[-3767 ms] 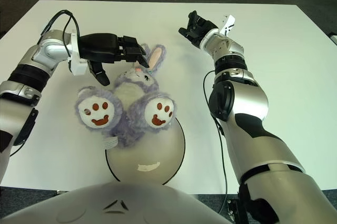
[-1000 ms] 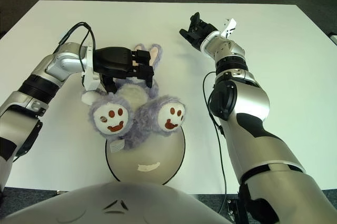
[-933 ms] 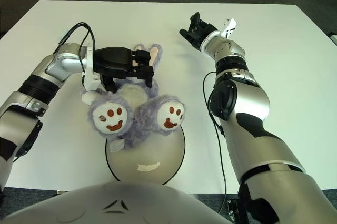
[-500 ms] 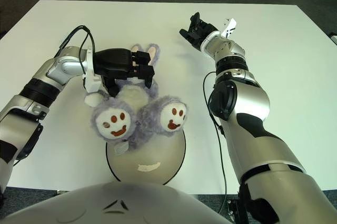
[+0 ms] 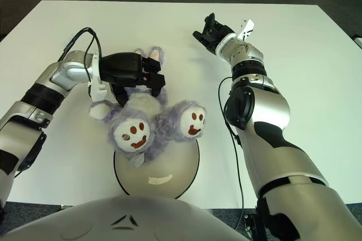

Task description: Put the doll into the plate.

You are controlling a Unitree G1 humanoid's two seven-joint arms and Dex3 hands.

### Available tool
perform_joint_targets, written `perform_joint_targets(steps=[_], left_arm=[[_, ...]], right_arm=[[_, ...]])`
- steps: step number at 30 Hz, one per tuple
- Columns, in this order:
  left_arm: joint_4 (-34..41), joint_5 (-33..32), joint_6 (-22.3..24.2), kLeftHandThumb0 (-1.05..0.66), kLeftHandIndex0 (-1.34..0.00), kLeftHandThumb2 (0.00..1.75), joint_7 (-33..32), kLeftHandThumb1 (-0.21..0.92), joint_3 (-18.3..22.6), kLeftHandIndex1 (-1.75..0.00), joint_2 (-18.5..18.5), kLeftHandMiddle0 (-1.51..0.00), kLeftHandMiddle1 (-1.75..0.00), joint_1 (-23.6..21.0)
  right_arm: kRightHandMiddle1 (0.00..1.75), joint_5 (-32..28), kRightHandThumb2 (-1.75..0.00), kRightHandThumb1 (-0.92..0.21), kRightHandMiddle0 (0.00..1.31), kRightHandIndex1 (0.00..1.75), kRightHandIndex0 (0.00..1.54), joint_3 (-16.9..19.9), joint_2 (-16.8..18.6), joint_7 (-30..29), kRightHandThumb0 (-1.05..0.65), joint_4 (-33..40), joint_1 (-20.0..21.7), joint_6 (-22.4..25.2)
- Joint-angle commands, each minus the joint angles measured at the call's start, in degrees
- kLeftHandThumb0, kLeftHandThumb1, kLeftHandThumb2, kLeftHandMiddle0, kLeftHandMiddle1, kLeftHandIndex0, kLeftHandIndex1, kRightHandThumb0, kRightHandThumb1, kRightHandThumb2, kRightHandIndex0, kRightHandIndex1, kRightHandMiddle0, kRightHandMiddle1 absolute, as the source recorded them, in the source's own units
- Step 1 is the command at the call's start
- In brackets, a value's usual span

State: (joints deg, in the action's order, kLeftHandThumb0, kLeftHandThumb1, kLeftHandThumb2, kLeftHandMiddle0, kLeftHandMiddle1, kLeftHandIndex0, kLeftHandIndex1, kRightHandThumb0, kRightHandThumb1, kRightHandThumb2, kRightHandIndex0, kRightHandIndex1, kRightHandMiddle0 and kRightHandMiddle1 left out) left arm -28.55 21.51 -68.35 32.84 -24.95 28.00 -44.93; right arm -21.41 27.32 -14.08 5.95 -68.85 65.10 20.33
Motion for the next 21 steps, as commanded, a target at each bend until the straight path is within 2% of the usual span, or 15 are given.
perform_joint_targets(steps=[1,3,6,7,9,10,11,12,13,15,18,21], left_arm=[[-1.2,-0.2,-0.3,0.00,-0.66,1.54,0.6,0.10,-1.4,-1.75,0.2,-0.68,-1.69,-0.4],[-1.3,-1.9,1.1,0.00,-0.66,1.56,1.9,0.10,-2.3,-1.75,0.3,-0.67,-1.71,-0.4],[-1.2,-4.0,2.6,0.00,-0.66,1.42,3.6,0.13,-3.3,-1.75,0.4,-0.78,-1.42,-0.3],[-1.2,-4.8,3.1,0.00,-0.63,1.39,4.3,0.16,-3.7,-1.73,0.5,-0.77,-1.43,-0.3],[-1.1,-5.0,3.3,0.00,-0.52,1.17,5.0,0.34,-4.2,-1.68,0.7,-0.67,-1.44,-0.6],[-1.1,-4.4,2.7,-0.08,-0.49,1.06,5.2,0.42,-4.4,-1.66,1.0,-0.58,-1.41,-0.9],[-1.1,-4.1,2.3,-0.18,-0.45,0.86,5.3,0.57,-4.5,-1.64,1.2,-0.42,-1.35,-1.1],[-1.1,-3.9,2.0,-0.24,-0.42,0.73,5.4,0.67,-4.5,-1.62,1.3,-0.33,-1.30,-1.2],[-1.1,-4.0,1.8,-0.26,-0.41,0.68,5.6,0.70,-4.7,-1.61,1.5,-0.29,-1.29,-1.4],[-1.1,-3.7,1.2,-0.16,-0.26,1.04,6.0,0.40,-5.0,-1.45,1.8,-0.21,-1.21,-1.9],[-1.2,-1.2,-0.7,-0.09,-0.12,1.25,6.2,0.23,-5.5,-1.36,2.6,-0.13,-1.11,-3.4],[-1.5,-0.2,-1.6,-0.06,-0.04,1.32,6.8,0.18,-6.3,-1.30,3.1,-0.08,-1.04,-4.5]], right_arm=[[1.37,-0.6,-1.47,-0.09,0.07,1.16,0.15,0.4,-0.5,0.5,0.11,-0.4,0.6,-0.5],[1.37,-0.8,-1.47,-0.09,0.07,1.17,0.16,0.6,-0.5,0.6,0.11,-0.4,0.6,-0.3],[1.37,-0.8,-1.47,-0.09,0.06,1.18,0.16,0.7,-0.5,0.8,0.11,-0.4,0.6,-0.3],[1.37,-0.8,-1.47,-0.09,0.06,1.18,0.16,0.7,-0.6,0.9,0.10,-0.4,0.5,-0.3],[1.37,-0.9,-1.47,-0.08,0.06,1.18,0.16,0.8,-0.5,1.1,0.10,-0.3,0.5,-0.3],[1.37,-1.0,-1.47,-0.08,0.06,1.19,0.16,0.8,-0.5,1.2,0.10,-0.2,0.4,-0.3],[1.37,-1.0,-1.47,-0.09,0.05,1.19,0.17,0.9,-0.5,1.2,0.10,-0.2,0.4,-0.3],[1.37,-1.0,-1.47,-0.09,0.05,1.20,0.17,0.9,-0.5,1.3,0.10,-0.1,0.4,-0.3],[1.37,-1.0,-1.47,-0.09,0.05,1.20,0.17,0.9,-0.5,1.3,0.10,-0.1,0.4,-0.3],[1.37,-1.0,-1.47,-0.09,0.05,1.21,0.17,1.0,-0.4,1.3,0.10,-0.1,0.4,-0.3],[1.38,-1.0,-1.47,-0.09,0.05,1.21,0.16,1.0,-0.4,1.4,0.10,0.1,0.3,-0.3],[1.37,-1.0,-1.47,-0.09,0.04,1.20,0.16,0.9,-0.4,1.4,0.10,0.1,0.3,-0.3]])
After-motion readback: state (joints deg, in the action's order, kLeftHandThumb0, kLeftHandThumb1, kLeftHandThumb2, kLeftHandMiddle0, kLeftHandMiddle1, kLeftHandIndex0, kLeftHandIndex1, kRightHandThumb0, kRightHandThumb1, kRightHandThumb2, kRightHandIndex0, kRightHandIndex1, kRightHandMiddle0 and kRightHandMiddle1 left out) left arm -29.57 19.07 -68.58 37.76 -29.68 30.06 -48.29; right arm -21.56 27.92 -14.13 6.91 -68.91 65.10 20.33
